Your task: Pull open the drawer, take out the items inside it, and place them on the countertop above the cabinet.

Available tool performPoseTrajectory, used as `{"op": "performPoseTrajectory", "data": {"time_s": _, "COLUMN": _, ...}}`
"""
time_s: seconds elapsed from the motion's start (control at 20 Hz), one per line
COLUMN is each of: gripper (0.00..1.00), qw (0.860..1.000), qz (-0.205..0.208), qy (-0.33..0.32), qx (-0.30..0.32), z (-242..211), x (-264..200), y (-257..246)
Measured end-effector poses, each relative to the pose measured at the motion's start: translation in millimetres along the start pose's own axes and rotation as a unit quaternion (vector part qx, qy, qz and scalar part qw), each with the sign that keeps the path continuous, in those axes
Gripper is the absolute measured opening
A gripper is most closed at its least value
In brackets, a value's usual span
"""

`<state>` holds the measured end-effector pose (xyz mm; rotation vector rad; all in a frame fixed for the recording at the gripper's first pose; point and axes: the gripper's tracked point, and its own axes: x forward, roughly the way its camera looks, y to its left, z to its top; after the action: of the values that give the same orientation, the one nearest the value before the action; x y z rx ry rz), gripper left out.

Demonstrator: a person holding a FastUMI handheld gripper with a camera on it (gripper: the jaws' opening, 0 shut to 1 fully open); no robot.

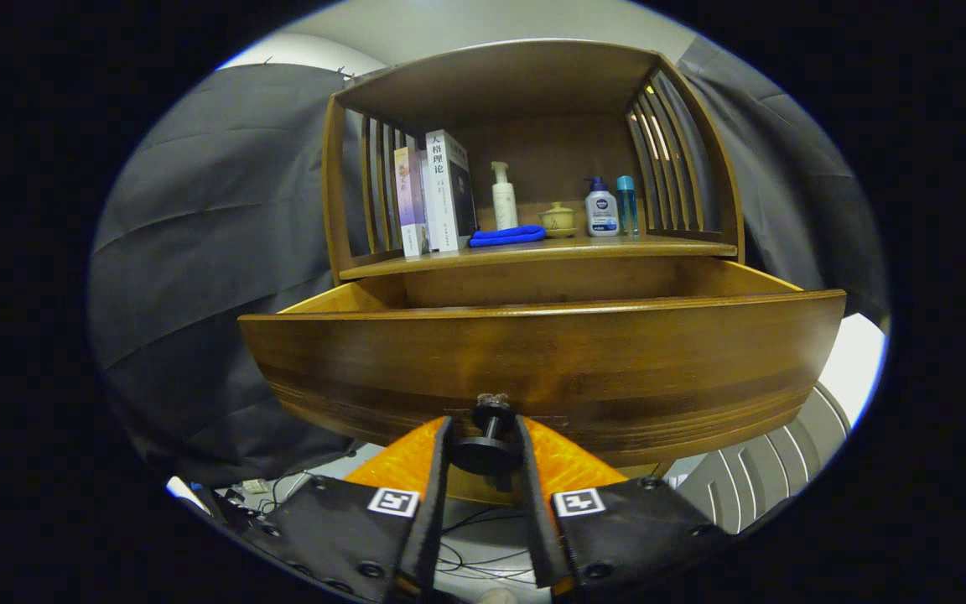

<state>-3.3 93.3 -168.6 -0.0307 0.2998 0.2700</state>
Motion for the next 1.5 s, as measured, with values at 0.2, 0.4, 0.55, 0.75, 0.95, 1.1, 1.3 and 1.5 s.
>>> {"op": "performPoseTrajectory", "data": {"time_s": 0.2, "gripper": 0.63, "qw": 0.997, "qz": 0.024, "qy": -0.073, "qx": -0.029, "z": 59, "x": -11, "y": 7}}
{"op": "performPoseTrajectory", "data": {"time_s": 0.4, "gripper": 0.91, "qw": 0.996, "qz": 0.033, "qy": -0.082, "qx": -0.026, "z": 103, "x": -9, "y": 6}}
{"op": "performPoseTrajectory", "data": {"time_s": 0.55, "gripper": 0.91, "qw": 0.997, "qz": 0.016, "qy": -0.063, "qx": -0.035, "z": 125, "x": 8, "y": -6}}
{"op": "performPoseTrajectory", "data": {"time_s": 0.75, "gripper": 0.9, "qw": 0.999, "qz": 0.02, "qy": 0.017, "qx": -0.019, "z": 123, "x": 36, "y": -14}}
{"op": "performPoseTrajectory", "data": {"time_s": 0.95, "gripper": 0.9, "qw": 0.993, "qz": 0.0, "qy": 0.117, "qx": -0.029, "z": 96, "x": 64, "y": -37}}
{"op": "performPoseTrajectory", "data": {"time_s": 1.1, "gripper": 0.9, "qw": 0.983, "qz": -0.016, "qy": 0.176, "qx": -0.039, "z": 76, "x": 76, "y": -54}}
{"op": "performPoseTrajectory", "data": {"time_s": 1.3, "gripper": 0.91, "qw": 0.966, "qz": 0.002, "qy": 0.259, "qx": 0.007, "z": 51, "x": 85, "y": -54}}
{"op": "performPoseTrajectory", "data": {"time_s": 1.5, "gripper": 0.91, "qw": 0.952, "qz": 0.012, "qy": 0.302, "qx": 0.044, "z": 37, "x": 95, "y": -49}}
